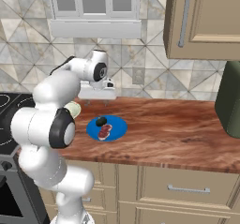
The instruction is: Place the steak on the plate and place the squash on the same plate.
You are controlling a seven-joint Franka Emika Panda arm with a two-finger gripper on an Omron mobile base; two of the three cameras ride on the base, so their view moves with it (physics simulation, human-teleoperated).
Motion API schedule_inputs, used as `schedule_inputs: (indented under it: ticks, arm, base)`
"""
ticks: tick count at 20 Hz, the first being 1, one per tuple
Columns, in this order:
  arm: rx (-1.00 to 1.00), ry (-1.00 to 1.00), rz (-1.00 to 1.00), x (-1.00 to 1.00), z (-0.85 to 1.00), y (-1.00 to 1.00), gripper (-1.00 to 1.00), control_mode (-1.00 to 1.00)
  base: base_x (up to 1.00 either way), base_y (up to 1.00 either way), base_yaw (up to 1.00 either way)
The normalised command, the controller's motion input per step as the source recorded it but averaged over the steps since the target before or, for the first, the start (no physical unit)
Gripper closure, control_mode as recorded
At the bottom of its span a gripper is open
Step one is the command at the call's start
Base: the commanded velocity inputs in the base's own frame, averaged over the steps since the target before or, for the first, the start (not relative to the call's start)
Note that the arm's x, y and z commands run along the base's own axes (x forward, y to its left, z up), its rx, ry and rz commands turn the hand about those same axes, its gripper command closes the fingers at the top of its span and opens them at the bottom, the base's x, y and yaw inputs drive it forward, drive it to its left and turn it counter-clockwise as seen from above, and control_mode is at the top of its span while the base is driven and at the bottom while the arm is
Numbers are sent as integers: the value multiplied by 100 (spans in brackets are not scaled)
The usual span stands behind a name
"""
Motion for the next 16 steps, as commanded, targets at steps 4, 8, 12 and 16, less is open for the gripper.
schedule_inputs:
  ticks: [4, 8, 12, 16]
  arm:
    - [3, -1, 5, -100, 42, 0, -100, -100]
    - [3, -2, 4, -100, 34, 0, -100, -100]
    - [0, -9, 2, -99, 31, 14, -100, -100]
    - [0, -11, 1, -96, 27, 14, -100, -100]
  base:
    - [0, 0, 0]
    - [0, 0, 0]
    - [0, 0, 0]
    - [0, 0, 0]
